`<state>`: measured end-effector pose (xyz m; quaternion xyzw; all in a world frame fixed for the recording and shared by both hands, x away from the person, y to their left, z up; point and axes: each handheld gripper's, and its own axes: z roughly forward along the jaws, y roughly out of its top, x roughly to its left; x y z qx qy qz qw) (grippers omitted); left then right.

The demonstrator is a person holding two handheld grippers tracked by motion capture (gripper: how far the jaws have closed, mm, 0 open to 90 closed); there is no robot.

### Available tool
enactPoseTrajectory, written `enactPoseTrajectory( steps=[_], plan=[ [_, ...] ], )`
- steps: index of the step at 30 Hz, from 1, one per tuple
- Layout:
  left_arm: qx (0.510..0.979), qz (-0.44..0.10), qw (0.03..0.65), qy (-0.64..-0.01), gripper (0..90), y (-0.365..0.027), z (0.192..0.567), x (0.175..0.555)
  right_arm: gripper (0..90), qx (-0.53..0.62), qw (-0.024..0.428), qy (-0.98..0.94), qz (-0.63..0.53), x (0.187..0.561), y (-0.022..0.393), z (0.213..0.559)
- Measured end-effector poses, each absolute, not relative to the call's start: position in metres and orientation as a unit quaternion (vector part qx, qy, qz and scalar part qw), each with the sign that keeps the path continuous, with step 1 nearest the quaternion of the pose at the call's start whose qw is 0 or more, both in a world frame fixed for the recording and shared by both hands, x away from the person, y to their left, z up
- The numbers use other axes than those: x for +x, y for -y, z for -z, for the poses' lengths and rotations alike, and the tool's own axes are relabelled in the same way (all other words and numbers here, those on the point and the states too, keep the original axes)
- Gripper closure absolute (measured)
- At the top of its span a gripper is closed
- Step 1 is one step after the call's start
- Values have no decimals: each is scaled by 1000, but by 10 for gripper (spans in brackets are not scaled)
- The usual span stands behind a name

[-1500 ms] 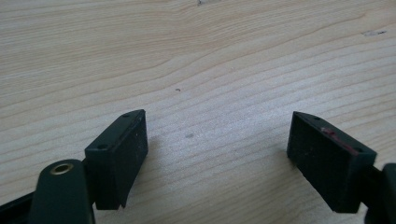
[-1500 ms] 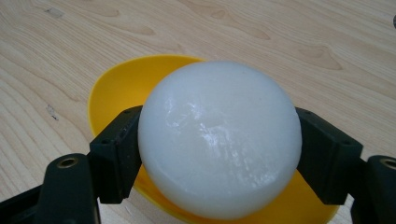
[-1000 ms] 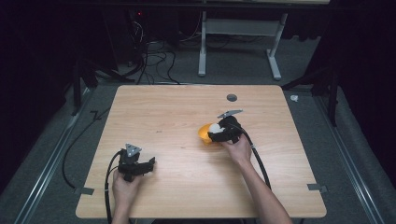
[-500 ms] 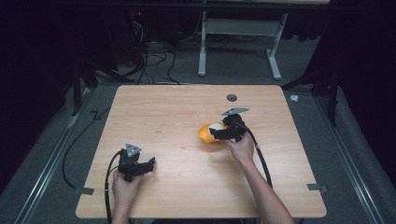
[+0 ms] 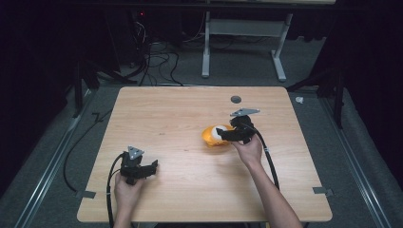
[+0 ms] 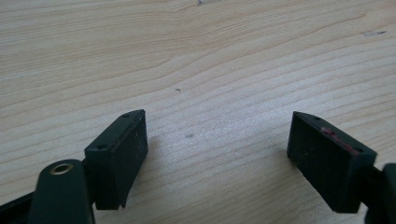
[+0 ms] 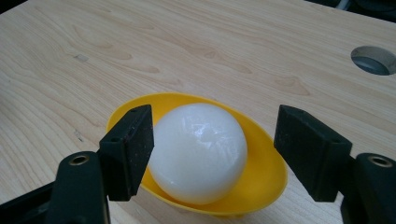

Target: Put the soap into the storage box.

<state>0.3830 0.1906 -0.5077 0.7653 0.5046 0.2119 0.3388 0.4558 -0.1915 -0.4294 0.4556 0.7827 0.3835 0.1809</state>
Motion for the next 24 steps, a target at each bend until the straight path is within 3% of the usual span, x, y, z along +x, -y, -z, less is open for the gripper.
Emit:
enactPoseTrajectory(
  steps=[24],
  plan=[
    [765,-212,339,-504,207,-191,508,383,312,453,203,-773,-395,440,209,411]
  ],
)
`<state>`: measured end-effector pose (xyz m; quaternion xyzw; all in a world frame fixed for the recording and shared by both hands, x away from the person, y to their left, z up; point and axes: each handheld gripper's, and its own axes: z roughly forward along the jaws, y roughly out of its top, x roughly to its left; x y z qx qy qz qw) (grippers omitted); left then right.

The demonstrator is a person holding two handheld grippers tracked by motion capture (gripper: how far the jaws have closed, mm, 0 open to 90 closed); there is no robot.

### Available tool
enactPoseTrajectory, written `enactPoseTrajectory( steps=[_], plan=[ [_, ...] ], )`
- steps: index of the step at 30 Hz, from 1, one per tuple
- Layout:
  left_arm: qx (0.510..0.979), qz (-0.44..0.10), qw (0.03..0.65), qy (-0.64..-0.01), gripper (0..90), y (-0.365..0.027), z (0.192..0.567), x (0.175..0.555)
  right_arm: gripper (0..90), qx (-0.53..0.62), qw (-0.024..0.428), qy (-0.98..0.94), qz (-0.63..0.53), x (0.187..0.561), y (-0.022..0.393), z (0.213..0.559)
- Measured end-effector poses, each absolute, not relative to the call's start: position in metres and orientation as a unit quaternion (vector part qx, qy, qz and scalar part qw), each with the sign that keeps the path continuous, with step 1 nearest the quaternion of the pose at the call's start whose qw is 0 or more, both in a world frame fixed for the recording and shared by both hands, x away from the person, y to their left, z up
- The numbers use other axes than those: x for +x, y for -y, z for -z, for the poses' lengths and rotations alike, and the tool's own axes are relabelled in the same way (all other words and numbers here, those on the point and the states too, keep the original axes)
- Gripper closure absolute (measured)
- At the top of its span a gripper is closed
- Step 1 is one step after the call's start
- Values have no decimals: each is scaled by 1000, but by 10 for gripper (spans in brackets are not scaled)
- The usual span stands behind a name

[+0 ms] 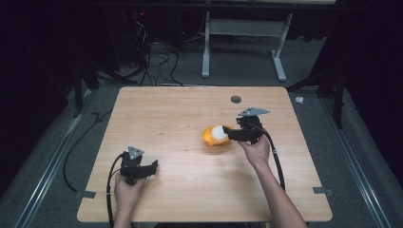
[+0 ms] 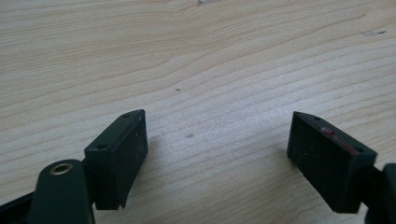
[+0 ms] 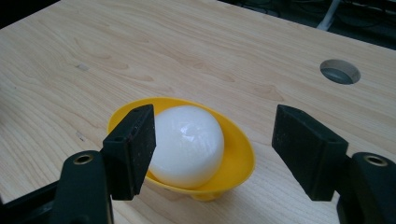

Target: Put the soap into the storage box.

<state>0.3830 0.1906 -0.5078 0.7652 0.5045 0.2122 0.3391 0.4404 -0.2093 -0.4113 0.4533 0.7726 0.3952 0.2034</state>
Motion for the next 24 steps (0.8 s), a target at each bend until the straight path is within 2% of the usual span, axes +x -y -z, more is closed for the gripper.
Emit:
enactPoseTrajectory(
  steps=[24],
  plan=[
    [765,-213,339,-505,207,-191,508,383,312,452,224,-766,-398,426,225,400]
  ],
)
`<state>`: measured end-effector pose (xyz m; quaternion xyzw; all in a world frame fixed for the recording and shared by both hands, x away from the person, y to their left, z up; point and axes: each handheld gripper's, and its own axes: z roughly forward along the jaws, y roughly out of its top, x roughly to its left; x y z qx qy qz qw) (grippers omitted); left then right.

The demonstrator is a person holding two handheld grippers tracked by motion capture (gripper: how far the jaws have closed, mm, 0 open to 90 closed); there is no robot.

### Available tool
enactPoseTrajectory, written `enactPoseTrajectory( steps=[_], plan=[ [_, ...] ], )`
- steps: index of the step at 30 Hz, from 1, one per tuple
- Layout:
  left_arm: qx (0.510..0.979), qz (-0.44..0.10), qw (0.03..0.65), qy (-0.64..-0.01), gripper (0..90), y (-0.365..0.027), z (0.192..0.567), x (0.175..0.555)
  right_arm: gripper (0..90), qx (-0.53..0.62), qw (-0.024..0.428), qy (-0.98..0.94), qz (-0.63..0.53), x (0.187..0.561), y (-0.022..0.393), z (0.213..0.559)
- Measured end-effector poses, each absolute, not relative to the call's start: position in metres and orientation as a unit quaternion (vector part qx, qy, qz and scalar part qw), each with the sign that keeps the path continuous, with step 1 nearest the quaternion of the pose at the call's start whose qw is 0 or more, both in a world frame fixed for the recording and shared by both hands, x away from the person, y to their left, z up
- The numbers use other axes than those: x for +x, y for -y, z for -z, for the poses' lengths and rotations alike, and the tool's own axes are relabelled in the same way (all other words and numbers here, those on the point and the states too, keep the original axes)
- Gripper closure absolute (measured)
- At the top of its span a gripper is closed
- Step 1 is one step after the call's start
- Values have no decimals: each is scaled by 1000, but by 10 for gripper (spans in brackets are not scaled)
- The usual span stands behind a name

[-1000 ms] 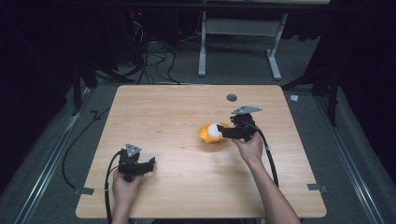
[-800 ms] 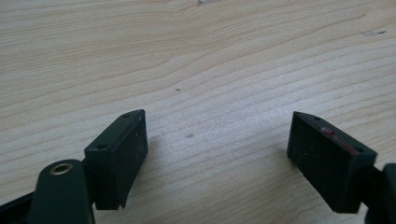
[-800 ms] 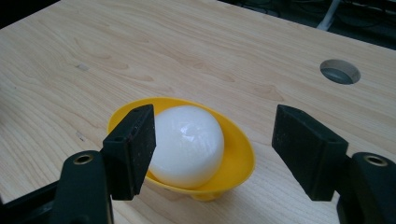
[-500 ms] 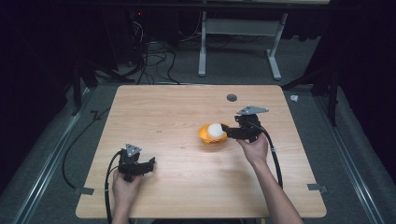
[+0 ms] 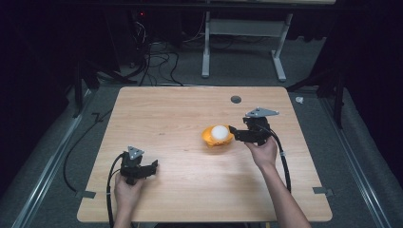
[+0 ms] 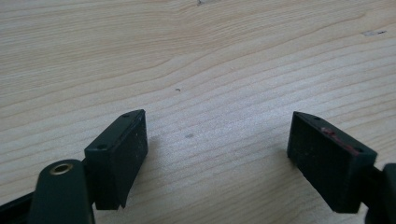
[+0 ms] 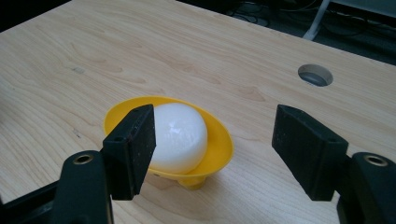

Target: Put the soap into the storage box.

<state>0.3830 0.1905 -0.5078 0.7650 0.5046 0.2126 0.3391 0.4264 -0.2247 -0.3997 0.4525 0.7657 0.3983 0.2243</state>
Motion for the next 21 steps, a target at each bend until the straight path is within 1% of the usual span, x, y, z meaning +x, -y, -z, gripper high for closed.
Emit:
enactPoseTrajectory(
  steps=[21],
  plan=[
    [765,-213,339,-504,207,-190,508,383,317,466,236,-750,-406,412,245,398]
  ],
)
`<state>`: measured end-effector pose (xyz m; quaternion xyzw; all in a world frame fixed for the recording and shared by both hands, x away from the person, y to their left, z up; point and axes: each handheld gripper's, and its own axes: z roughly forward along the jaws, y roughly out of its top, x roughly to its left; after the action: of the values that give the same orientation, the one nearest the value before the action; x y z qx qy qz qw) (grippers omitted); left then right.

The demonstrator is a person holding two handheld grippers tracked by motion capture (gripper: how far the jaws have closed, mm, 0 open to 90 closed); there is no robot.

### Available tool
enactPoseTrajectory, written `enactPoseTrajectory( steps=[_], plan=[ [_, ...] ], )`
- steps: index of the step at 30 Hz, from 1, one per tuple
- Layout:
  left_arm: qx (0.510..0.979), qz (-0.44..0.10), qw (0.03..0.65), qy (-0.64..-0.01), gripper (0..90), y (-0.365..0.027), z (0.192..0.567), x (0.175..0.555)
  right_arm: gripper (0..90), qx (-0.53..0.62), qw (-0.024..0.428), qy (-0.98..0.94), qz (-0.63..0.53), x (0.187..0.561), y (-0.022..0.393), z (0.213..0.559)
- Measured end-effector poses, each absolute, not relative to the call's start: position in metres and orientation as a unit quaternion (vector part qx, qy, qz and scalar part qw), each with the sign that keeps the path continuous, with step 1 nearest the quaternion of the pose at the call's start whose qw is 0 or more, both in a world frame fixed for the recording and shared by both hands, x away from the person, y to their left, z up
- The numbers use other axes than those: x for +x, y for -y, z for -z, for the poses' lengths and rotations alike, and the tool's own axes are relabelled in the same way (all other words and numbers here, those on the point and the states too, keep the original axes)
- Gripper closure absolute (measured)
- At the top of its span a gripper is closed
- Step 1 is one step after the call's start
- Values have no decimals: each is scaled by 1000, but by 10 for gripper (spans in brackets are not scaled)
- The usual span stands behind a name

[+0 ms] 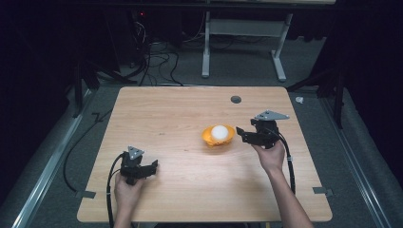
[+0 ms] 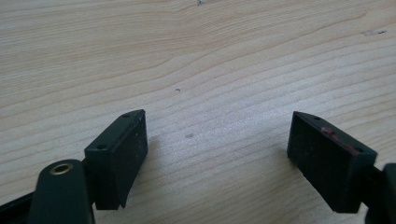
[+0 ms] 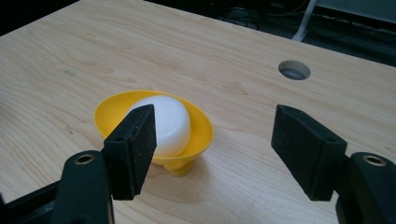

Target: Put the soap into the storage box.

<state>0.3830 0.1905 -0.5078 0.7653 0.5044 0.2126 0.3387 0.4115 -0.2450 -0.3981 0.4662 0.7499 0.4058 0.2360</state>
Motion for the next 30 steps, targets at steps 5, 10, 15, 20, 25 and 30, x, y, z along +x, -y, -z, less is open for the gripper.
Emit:
enactPoseTrajectory(
  steps=[5,10,15,20,25,30],
  plan=[
    [765,-213,339,-504,207,-190,508,383,317,468,238,-747,-407,408,249,399],
    [765,-213,339,-504,207,-190,508,383,317,473,239,-743,-408,404,254,399],
    [765,-213,339,-504,207,-190,508,383,317,477,242,-738,-411,400,259,399],
    [765,-213,339,-505,207,-190,508,383,318,481,243,-736,-410,396,264,401],
    [765,-213,338,-504,207,-190,508,383,318,486,244,-732,-410,391,270,403],
    [766,-212,338,-504,207,-190,508,383,318,491,246,-727,-411,386,275,404]
  ],
)
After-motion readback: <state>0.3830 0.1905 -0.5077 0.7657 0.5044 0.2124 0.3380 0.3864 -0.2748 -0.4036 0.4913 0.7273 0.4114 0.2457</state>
